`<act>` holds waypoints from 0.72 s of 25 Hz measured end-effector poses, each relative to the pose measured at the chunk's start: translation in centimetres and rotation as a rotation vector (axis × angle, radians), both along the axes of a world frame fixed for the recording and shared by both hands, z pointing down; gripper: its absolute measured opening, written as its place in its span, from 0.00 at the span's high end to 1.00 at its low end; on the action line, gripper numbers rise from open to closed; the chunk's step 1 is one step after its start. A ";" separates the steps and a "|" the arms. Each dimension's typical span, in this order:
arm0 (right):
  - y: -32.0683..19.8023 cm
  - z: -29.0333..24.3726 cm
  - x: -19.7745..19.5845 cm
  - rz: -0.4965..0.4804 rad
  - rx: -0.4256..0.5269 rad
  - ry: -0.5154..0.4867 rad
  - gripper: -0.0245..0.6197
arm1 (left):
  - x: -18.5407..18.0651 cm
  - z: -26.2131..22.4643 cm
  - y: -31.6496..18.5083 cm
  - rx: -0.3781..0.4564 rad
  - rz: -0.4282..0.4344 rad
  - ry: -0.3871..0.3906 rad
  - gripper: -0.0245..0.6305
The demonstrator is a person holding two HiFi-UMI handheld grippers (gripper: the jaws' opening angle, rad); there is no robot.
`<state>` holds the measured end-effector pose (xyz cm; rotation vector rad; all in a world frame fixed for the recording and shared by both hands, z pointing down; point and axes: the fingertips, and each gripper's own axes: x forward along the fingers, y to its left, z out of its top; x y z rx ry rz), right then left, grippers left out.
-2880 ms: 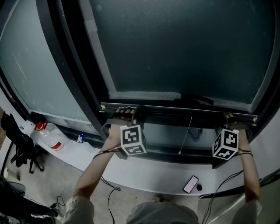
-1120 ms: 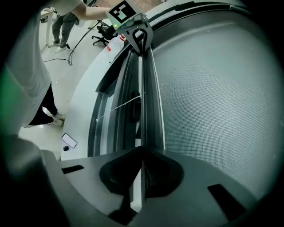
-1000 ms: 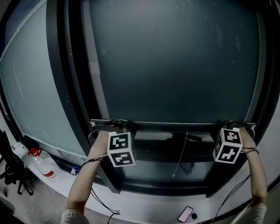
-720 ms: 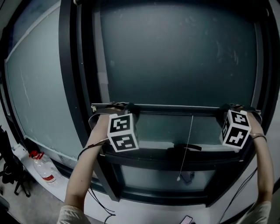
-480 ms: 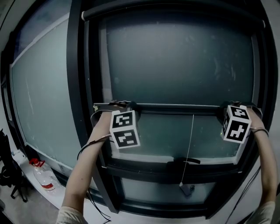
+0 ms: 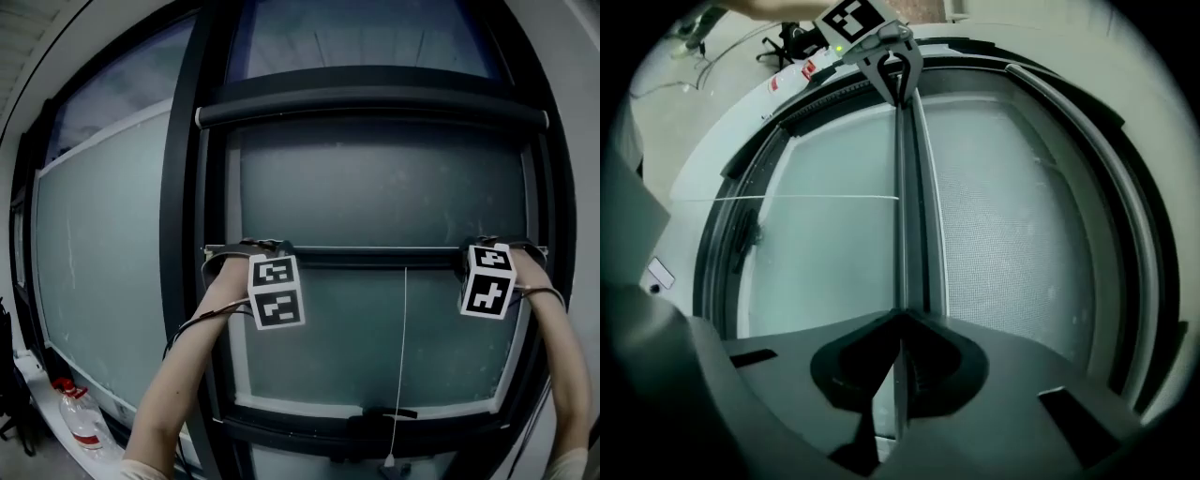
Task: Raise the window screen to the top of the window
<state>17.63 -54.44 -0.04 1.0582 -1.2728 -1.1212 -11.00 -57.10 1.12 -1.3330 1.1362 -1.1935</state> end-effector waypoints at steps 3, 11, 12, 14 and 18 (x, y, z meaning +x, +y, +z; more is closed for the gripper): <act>-0.2 -5.0 -0.1 0.007 0.068 -0.013 0.93 | -0.2 -5.0 -0.3 0.062 -0.030 0.005 0.94; -0.1 -13.9 -0.5 -0.010 0.195 -0.027 0.93 | -0.5 -13.8 -0.3 0.154 -0.046 0.013 0.94; -0.2 -14.8 -0.5 -0.007 0.214 -0.022 0.93 | -0.5 -14.7 -0.3 0.171 -0.041 0.012 0.94; -0.2 -16.4 -0.5 -0.005 0.257 -0.023 0.93 | -0.4 -16.4 -0.3 0.211 -0.032 0.017 0.94; -0.1 -19.1 -0.6 0.002 0.316 -0.047 0.93 | -0.6 -19.1 -0.2 0.252 -0.029 0.022 0.94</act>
